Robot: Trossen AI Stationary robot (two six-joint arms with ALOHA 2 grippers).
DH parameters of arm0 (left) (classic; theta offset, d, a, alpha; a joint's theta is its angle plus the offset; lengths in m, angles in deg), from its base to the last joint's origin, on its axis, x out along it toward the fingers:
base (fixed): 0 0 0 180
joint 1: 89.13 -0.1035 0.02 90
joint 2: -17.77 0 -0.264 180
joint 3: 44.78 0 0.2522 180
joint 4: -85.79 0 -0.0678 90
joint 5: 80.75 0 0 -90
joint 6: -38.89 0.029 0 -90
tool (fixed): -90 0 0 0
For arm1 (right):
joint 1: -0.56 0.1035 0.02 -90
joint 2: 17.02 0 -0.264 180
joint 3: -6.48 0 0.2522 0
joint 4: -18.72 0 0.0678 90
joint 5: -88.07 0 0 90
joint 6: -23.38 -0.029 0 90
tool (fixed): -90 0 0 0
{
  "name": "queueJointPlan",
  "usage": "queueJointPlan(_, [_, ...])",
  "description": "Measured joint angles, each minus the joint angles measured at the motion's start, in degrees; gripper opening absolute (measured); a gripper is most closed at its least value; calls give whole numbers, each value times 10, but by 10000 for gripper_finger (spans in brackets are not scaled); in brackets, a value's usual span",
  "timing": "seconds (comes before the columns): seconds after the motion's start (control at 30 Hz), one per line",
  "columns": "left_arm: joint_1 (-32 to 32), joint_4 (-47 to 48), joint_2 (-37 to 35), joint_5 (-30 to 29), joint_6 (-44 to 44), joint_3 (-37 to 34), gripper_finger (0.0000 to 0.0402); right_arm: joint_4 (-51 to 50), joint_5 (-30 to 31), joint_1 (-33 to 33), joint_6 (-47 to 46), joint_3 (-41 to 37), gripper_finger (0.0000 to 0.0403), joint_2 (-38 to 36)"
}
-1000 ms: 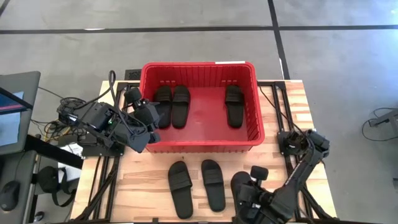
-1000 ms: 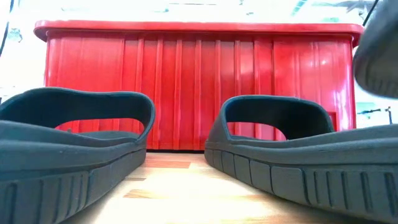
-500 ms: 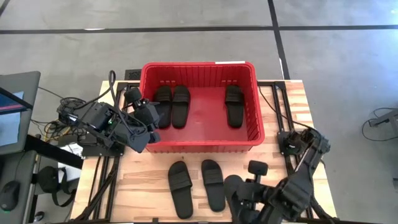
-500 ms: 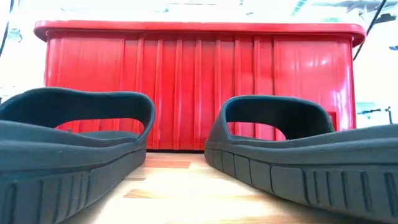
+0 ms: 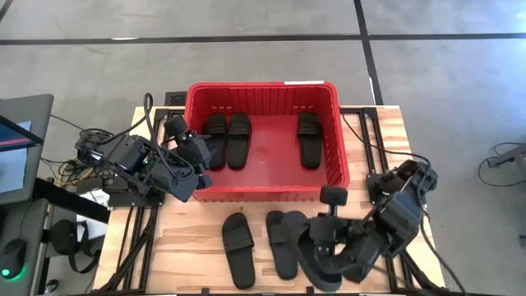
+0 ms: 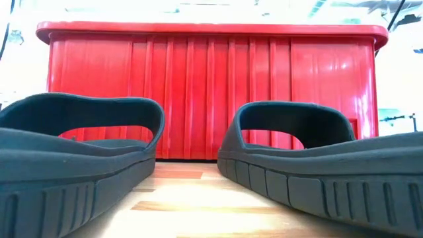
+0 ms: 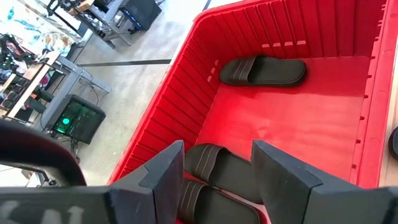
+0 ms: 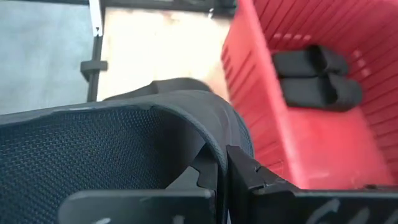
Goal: Pick and place slides into bin
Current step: Put the black slides into the red bin
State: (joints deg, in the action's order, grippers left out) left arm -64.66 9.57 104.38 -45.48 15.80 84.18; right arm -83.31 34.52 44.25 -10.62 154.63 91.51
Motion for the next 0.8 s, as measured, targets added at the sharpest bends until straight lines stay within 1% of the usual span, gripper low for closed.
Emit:
queueJointPlan(0.37, [0,0,0,0,-4,0,176,-17,26,-68,123,0,0,-46])
queueJointPlan(0.57, [0,0,0,0,-16,0,176,-17,25,-120,197,0,0,-64])
queueJointPlan(0.8, [0,0,0,0,-35,0,177,-17,24,-197,283,0,0,-83])
